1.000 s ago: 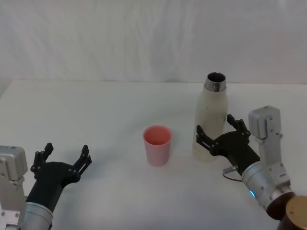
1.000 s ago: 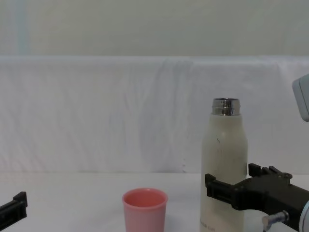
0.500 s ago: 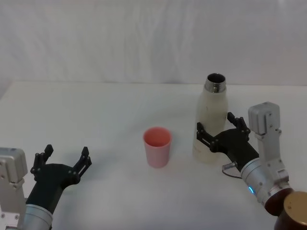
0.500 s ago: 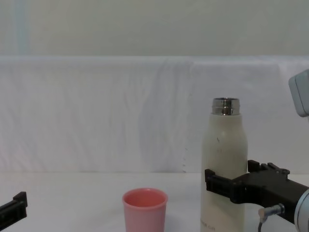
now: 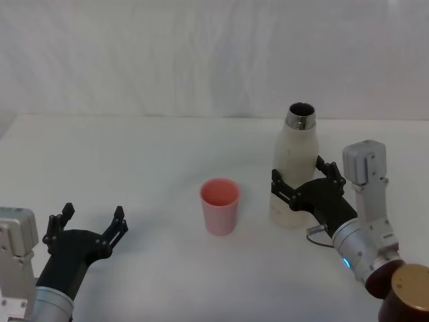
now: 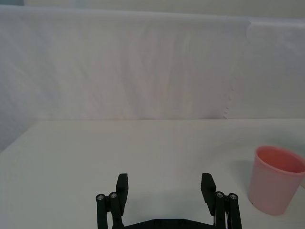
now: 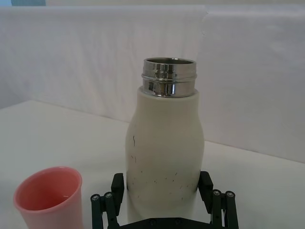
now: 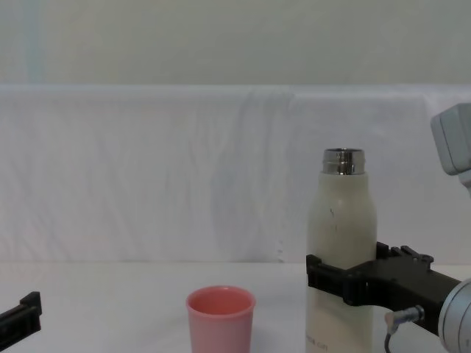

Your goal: Grasp the thermos with one hand and pour water into the cup lid.

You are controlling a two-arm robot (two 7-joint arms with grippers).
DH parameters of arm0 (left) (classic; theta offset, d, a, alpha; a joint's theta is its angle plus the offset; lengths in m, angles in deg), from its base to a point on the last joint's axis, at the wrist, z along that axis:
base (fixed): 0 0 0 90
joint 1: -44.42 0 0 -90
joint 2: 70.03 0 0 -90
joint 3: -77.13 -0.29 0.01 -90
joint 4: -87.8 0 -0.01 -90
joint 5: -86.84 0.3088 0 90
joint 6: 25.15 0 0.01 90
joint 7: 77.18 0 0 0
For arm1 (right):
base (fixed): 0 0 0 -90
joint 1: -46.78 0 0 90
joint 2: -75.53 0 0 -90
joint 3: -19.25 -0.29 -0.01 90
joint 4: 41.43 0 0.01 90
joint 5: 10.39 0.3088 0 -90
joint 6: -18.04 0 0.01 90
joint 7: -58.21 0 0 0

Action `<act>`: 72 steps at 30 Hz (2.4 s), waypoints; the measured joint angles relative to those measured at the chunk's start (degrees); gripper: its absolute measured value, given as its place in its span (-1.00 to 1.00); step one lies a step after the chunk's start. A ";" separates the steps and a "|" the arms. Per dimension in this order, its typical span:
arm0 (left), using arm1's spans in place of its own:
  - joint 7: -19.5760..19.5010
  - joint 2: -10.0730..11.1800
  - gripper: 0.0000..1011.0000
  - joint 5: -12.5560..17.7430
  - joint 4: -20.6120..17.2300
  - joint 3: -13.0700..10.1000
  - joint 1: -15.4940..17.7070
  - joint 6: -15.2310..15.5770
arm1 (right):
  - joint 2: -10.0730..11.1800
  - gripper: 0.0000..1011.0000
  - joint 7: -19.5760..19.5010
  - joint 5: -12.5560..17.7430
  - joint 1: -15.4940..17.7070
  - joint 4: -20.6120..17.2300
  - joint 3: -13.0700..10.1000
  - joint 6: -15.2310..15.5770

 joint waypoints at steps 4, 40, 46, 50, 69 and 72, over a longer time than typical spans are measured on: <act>0.00 -0.01 0.98 0.00 0.00 0.00 0.00 0.00 | -0.15 0.98 -0.16 -0.10 -0.22 0.24 0.10 0.07; 0.00 0.00 0.98 0.00 0.00 0.00 0.00 0.00 | -1.13 0.98 -0.76 -1.34 -2.72 2.82 0.23 0.71; 0.00 0.00 0.98 0.00 0.00 0.00 0.00 0.00 | -1.23 0.98 -0.67 -1.30 -2.97 3.22 0.16 0.74; 0.00 0.00 0.98 0.00 0.00 0.00 0.00 0.00 | -1.23 0.98 -0.66 -1.28 -2.95 3.19 0.13 0.74; 0.00 0.00 0.98 0.00 0.00 0.00 0.00 0.00 | -1.17 0.90 -0.61 -1.26 -2.87 3.06 0.13 0.73; 0.00 0.00 0.98 0.00 0.00 0.00 0.00 0.00 | -1.16 0.90 -0.62 -1.26 -2.86 3.05 0.13 0.73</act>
